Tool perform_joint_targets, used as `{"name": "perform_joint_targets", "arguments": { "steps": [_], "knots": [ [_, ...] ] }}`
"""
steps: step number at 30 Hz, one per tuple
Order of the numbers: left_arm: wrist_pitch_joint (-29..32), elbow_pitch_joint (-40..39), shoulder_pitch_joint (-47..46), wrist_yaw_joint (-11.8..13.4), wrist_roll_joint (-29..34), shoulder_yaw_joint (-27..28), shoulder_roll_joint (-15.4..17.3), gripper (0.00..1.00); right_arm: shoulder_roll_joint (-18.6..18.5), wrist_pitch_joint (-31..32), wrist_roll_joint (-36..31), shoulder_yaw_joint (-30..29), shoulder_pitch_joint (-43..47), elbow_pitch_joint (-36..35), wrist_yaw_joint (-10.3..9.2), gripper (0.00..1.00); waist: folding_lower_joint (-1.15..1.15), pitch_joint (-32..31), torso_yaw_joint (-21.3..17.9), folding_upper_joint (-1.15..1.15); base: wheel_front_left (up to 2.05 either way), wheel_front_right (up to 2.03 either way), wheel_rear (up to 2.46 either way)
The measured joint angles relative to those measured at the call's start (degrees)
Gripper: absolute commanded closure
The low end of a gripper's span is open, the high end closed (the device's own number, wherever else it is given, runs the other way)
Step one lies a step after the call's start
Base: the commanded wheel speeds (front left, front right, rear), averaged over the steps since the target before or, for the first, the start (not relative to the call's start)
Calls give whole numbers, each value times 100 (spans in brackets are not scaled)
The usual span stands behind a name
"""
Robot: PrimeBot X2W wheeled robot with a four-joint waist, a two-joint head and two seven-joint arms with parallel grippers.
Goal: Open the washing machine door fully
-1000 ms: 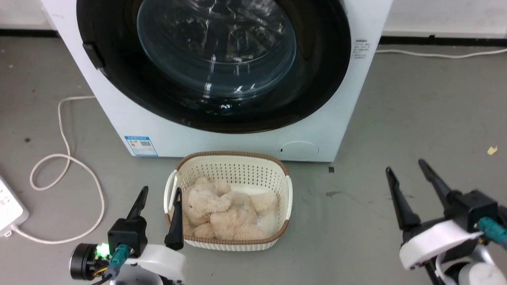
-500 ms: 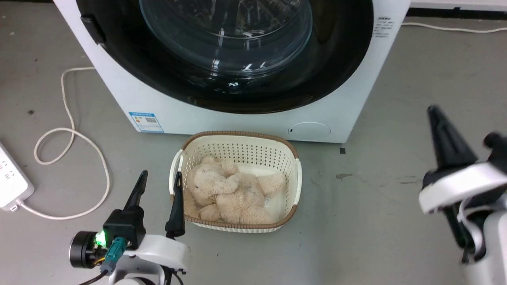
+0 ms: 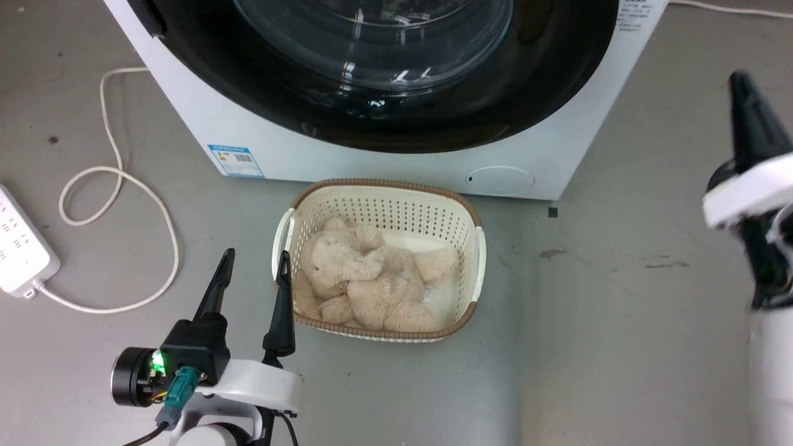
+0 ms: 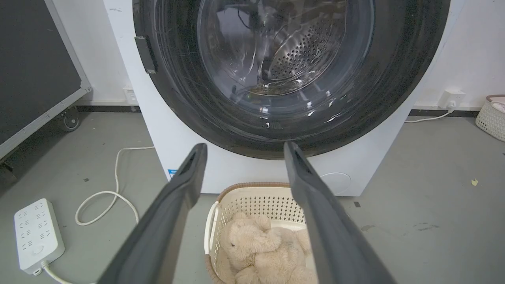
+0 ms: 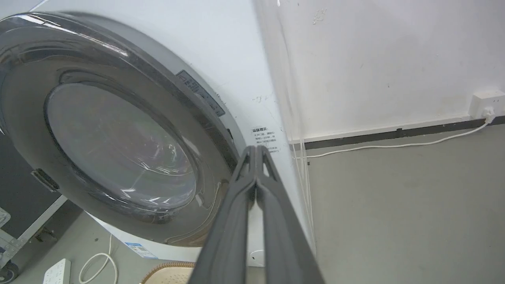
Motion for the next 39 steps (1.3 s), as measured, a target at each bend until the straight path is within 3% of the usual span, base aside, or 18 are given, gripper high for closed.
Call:
{"name": "perform_joint_targets", "arguments": {
  "steps": [9,16,20,39],
  "knots": [
    [-101,-47,-72,18,-46,-88,0,0,85,500,434,-587,-1107,759,0,100,0,274,124,0,0,0,0],
    [-197,-96,-145,53,-88,-183,0,0,135,1123,809,-1001,-1817,1405,-1,100,0,483,226,0,0,0,0],
    [-252,-141,-231,70,-131,-237,0,0,164,1635,1134,-1518,-2457,2025,-2,100,0,622,299,0,0,0,0],
    [-454,-310,-505,209,-279,-493,0,0,151,2898,1114,-2425,-4289,3468,-2,100,0,1197,563,0,0,0,0]
  ]
}}
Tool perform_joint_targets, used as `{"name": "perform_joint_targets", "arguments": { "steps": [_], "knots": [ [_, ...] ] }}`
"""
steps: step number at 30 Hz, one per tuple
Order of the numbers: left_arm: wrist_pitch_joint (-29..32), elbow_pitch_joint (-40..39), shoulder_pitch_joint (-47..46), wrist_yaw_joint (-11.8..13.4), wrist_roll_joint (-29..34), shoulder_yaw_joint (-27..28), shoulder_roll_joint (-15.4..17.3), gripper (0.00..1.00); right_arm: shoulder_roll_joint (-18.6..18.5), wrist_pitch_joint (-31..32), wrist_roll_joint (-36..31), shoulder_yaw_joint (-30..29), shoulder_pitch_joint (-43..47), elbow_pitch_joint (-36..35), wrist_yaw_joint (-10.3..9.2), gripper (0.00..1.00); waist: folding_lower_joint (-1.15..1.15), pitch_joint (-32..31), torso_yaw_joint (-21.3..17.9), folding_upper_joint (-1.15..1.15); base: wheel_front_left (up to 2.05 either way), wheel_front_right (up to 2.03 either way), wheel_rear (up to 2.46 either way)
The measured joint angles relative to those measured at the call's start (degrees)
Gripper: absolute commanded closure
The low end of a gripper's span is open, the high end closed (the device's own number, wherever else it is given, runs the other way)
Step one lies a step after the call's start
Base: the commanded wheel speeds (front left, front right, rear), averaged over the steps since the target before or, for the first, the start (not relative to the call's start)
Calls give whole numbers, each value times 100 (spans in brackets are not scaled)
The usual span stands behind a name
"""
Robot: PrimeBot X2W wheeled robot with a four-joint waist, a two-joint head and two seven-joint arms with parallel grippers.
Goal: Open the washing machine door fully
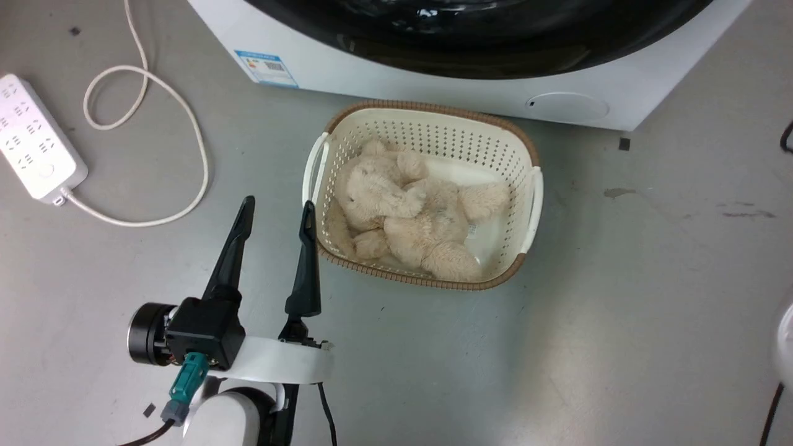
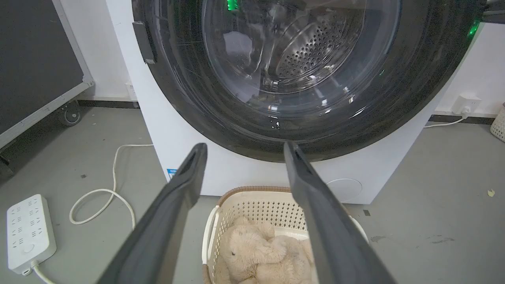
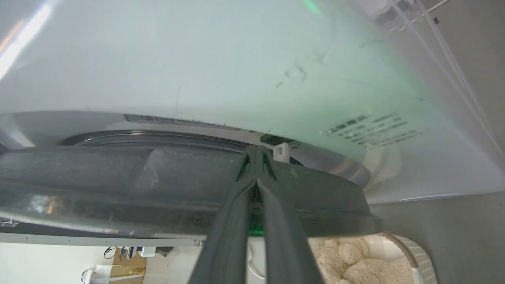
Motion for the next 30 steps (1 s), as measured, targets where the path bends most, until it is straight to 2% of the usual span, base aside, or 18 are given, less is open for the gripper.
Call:
{"name": "perform_joint_targets", "arguments": {
  "steps": [9,16,21,24,28,30],
  "knots": [
    [-122,-69,-105,69,-60,-108,1,0,-159,608,-18,-503,-728,647,0,100,0,202,150,0,0,0,0],
    [-198,-69,-121,112,-100,-135,1,0,-238,1000,-57,-677,-704,831,-10,100,0,105,167,0,0,0,0],
    [-250,-49,-130,122,-120,-164,1,0,-220,1427,75,-868,-455,858,-11,100,0,-96,147,0,0,0,0],
    [-304,51,-92,142,-152,-211,0,0,-26,1994,375,-972,-65,802,-10,100,-1,-392,124,0,0,0,0],
    [-346,187,39,129,-157,-200,1,0,238,2454,677,-918,361,716,-9,100,-1,-686,102,0,0,0,0],
    [-346,275,103,90,-159,-193,2,0,247,2658,883,-733,626,714,-9,100,-1,-844,90,0,0,0,0]
  ]
}}
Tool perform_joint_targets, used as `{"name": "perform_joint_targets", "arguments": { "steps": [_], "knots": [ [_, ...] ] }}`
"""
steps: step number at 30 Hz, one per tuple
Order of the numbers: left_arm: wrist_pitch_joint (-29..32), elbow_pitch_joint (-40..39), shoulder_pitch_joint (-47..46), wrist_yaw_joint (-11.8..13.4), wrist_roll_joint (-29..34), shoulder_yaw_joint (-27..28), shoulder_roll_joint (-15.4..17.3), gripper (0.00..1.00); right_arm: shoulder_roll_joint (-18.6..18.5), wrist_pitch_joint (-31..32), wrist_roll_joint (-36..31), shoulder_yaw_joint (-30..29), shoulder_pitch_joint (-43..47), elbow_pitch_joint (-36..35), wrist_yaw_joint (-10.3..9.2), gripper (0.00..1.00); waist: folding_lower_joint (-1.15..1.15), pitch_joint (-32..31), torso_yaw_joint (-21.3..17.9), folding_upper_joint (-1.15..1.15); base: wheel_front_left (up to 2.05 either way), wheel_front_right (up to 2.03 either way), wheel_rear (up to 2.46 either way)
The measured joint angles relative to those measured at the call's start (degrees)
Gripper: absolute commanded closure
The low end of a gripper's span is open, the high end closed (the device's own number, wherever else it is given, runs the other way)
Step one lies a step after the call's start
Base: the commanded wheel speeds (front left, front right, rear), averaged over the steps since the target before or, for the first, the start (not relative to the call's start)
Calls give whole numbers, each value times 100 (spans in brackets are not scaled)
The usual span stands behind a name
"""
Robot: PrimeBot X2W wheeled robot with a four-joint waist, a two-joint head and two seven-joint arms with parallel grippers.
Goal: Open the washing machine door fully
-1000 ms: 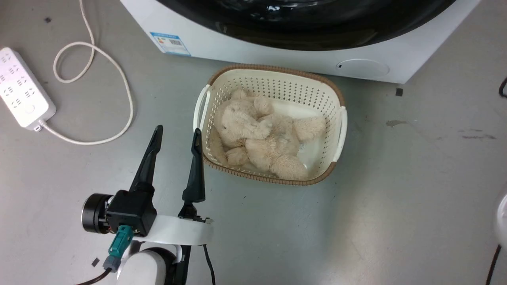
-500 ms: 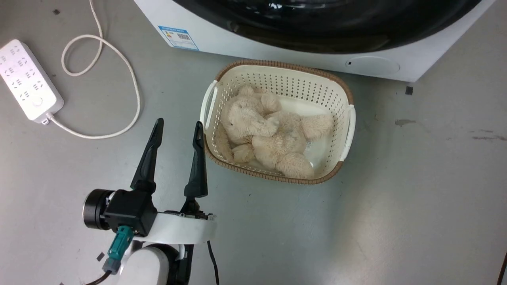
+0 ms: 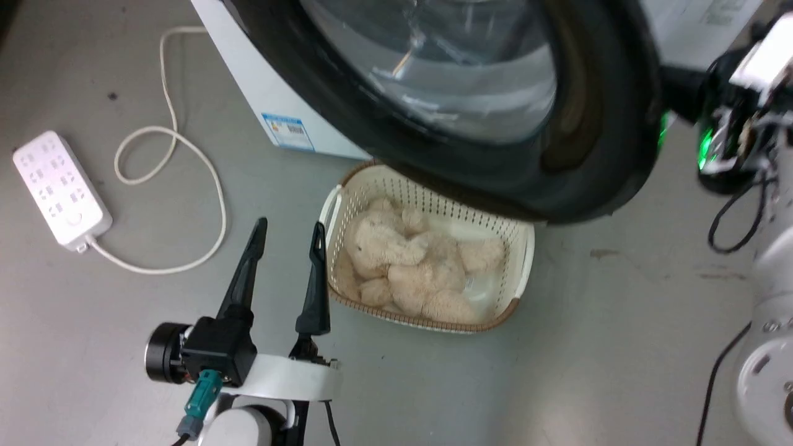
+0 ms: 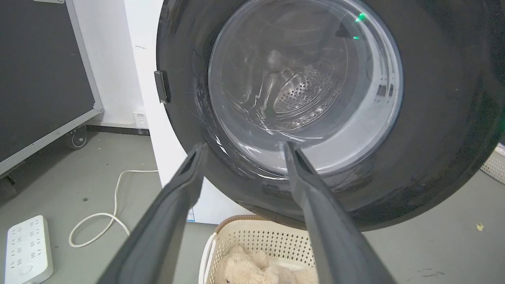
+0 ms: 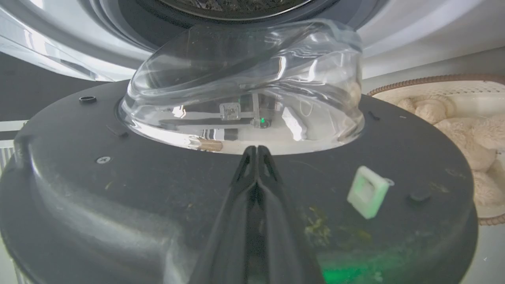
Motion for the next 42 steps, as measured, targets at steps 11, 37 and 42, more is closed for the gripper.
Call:
{"name": "perform_joint_targets", "arguments": {
  "steps": [11,37,42],
  "knots": [
    [0,218,419,-100,2,-7,-1,0,-22,224,2050,1985,1134,250,0,100,-1,-764,18,0,0,0,0],
    [0,438,882,-324,9,111,-2,0,-137,-2035,5516,6392,3182,-1474,0,0,1,-1384,148,0,0,0,0],
    [0,506,886,-458,7,183,-2,0,-857,-3411,4631,6238,3520,-2125,0,0,1,-1571,-35,0,0,0,0]
  ]
}}
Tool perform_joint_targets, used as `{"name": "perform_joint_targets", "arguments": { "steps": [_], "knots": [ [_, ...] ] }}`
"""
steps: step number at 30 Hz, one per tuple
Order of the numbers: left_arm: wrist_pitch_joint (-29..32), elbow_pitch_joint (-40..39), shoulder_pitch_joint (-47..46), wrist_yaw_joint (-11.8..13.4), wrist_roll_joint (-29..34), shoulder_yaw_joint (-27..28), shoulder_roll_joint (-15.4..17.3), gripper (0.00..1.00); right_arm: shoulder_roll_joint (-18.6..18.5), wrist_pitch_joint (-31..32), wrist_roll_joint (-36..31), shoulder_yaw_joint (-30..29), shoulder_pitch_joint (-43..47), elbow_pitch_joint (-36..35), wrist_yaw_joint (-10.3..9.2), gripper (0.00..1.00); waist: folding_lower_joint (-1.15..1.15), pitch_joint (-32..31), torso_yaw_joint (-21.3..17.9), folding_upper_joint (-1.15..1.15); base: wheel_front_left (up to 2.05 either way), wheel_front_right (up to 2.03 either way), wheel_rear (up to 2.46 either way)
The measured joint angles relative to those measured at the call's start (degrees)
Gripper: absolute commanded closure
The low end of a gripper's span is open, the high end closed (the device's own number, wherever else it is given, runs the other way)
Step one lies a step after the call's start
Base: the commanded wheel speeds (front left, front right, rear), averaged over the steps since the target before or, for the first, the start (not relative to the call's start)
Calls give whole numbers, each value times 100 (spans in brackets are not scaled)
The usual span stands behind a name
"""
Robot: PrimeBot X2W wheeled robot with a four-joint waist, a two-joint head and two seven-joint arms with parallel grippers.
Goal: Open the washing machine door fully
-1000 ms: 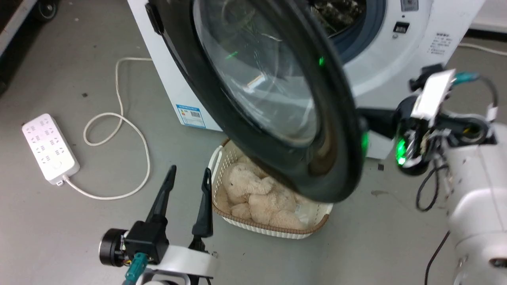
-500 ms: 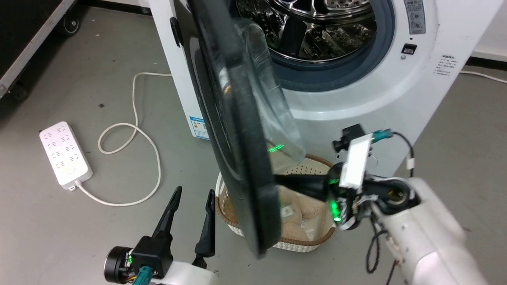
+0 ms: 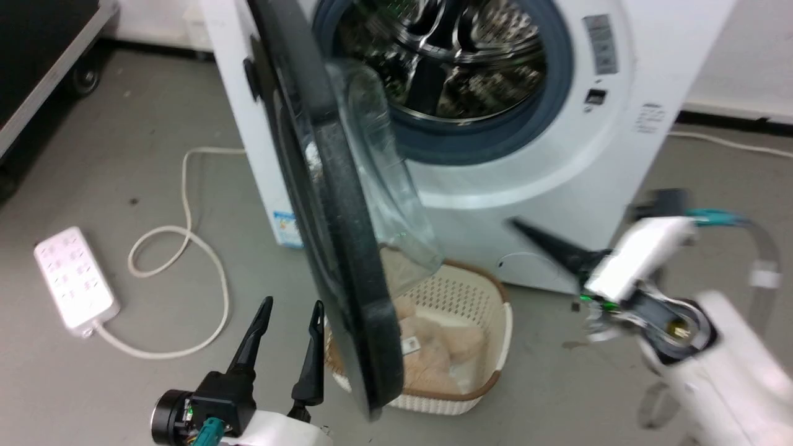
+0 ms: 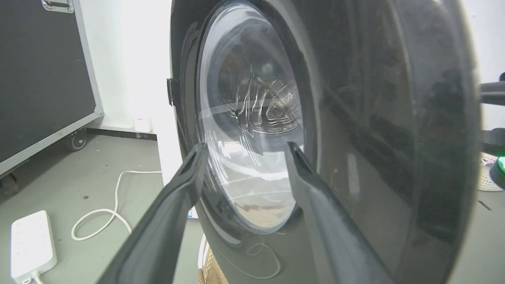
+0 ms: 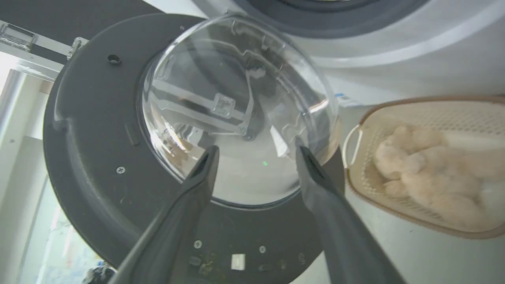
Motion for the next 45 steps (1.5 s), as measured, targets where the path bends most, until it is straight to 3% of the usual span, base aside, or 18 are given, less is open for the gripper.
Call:
{"name": "perform_joint_targets", "arguments": {
  "steps": [7,11,14,16,21,26,37,38,39,45],
  "knots": [
    [0,33,37,-140,-49,182,-1,0,-1024,-2748,-2636,-97,992,-1391,1,0,-1,-280,-369,0,0,0,0],
    [0,53,124,-158,-51,334,0,0,-1227,-3800,-4281,-578,1751,-1724,1,0,-1,-390,-590,0,0,0,0],
    [0,98,159,-244,-80,417,2,0,-1007,-4103,-5375,-1217,2382,-1983,1,0,-1,-441,-725,0,0,0,0],
    [0,135,214,-267,-107,499,7,0,-555,-4194,-5933,-1702,2777,-2252,1,0,-1,-458,-807,0,0,0,0],
    [0,136,305,-264,-148,802,48,0,326,-4284,-7449,-2093,3566,-2997,2,0,-1,-448,-1013,0,0,0,0],
    [0,216,342,-332,-142,868,85,0,755,-4298,-8119,-2403,4072,-3310,2,0,-1,-420,-1075,0,0,0,0],
    [0,321,383,-348,-133,881,82,0,829,-4331,-7909,-2469,4276,-3374,2,0,0,-391,-1032,0,0,0,0],
    [0,327,383,-360,-122,872,83,58,829,-4332,-7894,-2466,4276,-3378,2,0,0,-385,-1028,0,0,0,0],
    [0,330,383,-405,-121,864,88,100,831,-4332,-7889,-2461,4276,-3381,2,0,0,-379,-1025,0,0,0,0],
    [0,85,381,-445,-168,976,104,100,833,-4332,-7840,-2455,4276,-3392,2,0,0,-346,-1000,0,0,0,0]
  ]
}}
